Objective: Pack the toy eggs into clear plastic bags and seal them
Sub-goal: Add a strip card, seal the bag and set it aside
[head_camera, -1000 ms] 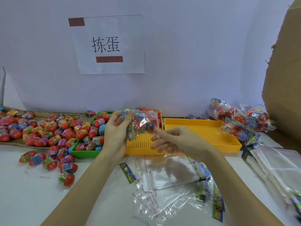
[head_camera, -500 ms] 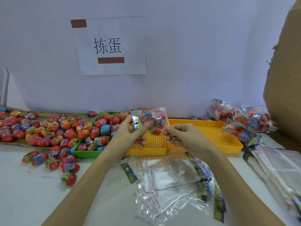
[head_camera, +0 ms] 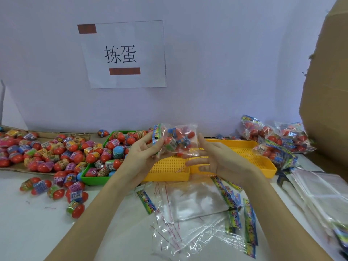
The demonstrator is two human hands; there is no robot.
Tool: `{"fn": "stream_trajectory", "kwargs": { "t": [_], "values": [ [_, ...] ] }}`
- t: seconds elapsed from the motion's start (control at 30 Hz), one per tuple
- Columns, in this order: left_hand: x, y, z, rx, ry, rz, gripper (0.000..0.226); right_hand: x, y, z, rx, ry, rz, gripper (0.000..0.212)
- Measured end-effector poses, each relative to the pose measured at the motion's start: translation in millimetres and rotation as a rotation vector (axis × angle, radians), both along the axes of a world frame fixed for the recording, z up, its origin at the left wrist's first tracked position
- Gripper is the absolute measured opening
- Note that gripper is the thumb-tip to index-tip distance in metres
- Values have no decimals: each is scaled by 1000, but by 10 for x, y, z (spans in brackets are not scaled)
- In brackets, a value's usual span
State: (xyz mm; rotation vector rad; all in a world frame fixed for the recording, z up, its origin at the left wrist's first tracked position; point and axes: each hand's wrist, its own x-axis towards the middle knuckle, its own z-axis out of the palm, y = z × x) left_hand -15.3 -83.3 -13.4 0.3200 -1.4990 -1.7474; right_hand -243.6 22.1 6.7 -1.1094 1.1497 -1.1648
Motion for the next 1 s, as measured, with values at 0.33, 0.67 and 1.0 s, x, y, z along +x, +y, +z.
{"fn": "stream_trajectory", "kwargs": {
  "t": [0.33,0.67,1.0],
  "values": [
    [-104,125,1,-273,-362,261,47,-203,8,45,-154,-475,-499,36],
    [-275,499,-116,-1003,-831,-211,54,-566,36,19,-385,-677,-891,46],
    [-303,473,-151,-1062,-797,-146,26,-302,-9,-28,-192,-117,-663,31]
  ]
}}
